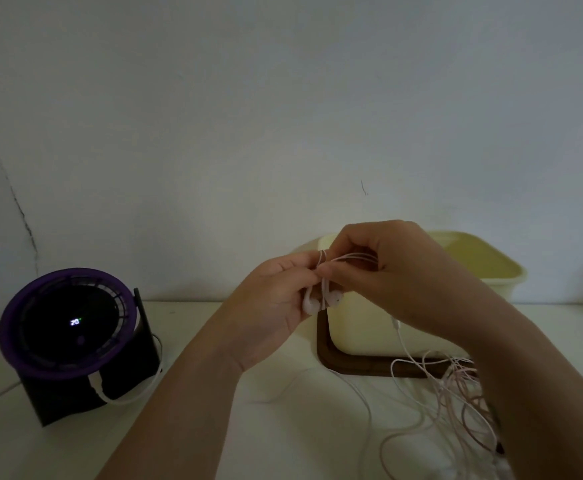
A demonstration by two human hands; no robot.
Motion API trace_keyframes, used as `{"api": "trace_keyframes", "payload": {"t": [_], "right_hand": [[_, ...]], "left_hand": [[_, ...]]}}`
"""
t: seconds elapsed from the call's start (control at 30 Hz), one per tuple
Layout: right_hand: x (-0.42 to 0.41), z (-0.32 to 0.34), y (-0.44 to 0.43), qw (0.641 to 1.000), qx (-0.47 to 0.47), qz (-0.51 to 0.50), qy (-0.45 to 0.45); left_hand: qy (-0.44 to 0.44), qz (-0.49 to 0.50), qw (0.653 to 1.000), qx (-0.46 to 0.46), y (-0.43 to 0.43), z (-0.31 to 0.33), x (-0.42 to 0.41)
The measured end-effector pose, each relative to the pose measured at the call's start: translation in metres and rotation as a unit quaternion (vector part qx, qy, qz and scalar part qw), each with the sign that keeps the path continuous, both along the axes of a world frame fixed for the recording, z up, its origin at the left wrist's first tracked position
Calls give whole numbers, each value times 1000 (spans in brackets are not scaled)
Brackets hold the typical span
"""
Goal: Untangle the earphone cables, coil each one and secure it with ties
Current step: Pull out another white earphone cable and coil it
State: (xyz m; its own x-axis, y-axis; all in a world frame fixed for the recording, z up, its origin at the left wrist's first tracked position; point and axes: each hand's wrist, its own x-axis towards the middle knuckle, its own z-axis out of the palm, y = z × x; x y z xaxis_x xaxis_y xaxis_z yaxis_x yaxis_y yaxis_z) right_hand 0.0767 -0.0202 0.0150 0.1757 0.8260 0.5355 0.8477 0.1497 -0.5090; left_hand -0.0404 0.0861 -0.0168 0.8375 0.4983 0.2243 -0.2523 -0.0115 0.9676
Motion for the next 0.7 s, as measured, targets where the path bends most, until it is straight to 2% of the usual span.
{"api": "trace_keyframes", "payload": {"t": [0.27, 0.47, 0.57, 0.7], "right_hand": [[1, 3, -3, 998, 23, 28, 54], [8, 6, -5, 998, 21, 34, 42], [12, 5, -4, 993, 36, 68, 86], [13, -3, 5, 973, 56, 123, 187]], "left_hand": [[5, -10, 999, 30, -2, 1, -3], [56, -25, 994, 88, -5, 2, -7], [74, -32, 991, 103, -6, 3, -9], [61, -47, 993, 91, -9, 4, -11]]}}
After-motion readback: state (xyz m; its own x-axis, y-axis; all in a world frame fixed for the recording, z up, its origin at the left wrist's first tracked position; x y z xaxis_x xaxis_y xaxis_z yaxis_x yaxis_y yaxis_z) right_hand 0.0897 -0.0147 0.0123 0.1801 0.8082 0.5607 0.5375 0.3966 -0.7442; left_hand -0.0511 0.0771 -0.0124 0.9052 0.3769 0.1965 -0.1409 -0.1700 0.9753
